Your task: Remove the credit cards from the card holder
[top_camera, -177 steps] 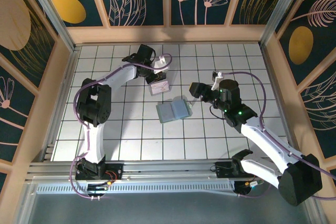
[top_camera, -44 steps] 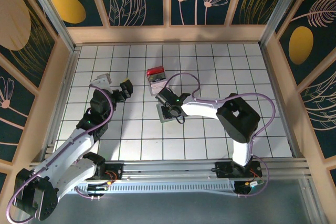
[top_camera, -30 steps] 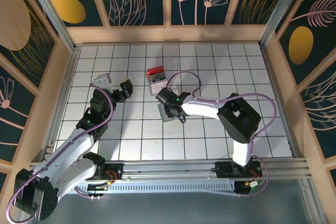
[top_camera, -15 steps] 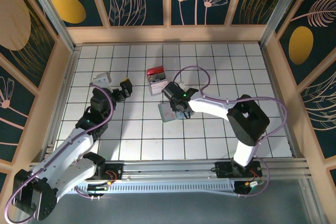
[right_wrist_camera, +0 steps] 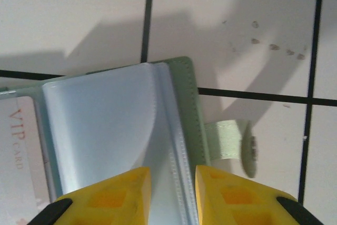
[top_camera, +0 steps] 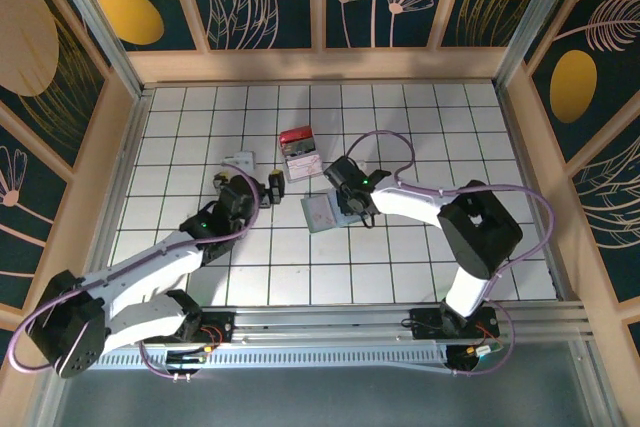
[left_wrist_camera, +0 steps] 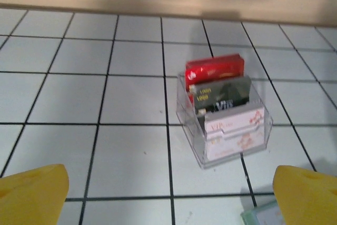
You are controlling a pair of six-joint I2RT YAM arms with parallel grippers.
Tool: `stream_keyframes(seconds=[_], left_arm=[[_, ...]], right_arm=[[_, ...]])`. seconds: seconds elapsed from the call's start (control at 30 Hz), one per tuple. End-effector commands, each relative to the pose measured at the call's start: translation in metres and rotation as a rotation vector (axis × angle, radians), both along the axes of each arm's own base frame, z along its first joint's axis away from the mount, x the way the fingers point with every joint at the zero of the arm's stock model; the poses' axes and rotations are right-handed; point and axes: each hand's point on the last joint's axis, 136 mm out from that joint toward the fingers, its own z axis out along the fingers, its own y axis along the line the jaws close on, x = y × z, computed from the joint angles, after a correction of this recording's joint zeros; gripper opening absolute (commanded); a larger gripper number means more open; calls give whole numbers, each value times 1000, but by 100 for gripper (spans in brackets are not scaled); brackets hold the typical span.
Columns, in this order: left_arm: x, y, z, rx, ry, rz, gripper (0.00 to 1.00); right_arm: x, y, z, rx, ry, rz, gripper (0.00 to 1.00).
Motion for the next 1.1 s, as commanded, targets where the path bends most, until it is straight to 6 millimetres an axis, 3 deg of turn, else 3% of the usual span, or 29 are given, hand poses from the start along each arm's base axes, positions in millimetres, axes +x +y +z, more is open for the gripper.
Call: stream_keyframes(seconds=[0.0, 0.33, 0.5, 0.6, 0.73, 0.9, 1.07], left_arm=[[1, -12, 1, 51, -10, 14, 99], [-9, -72, -47, 148, 81, -90, 99], [-12, -79, -68, 126, 127, -91, 99], [-15, -85, -76, 76, 148, -108, 99], [-17, -78, -90, 72, 183, -62, 99], [-20, -70, -107, 96, 227, -12, 99], [-21, -67, -126, 124, 274, 16, 99]], right_arm=[[6, -10, 10, 46, -25, -41, 29], [14, -37, 25, 95, -54, -108, 26], [16, -40, 43, 152, -83, -121, 25], [15, -32, 56, 215, -90, -100, 25], [9, -8, 65, 346, -58, -40, 22], [-1, 22, 63, 485, 11, 30, 19], [-6, 39, 50, 483, 66, 58, 17]])
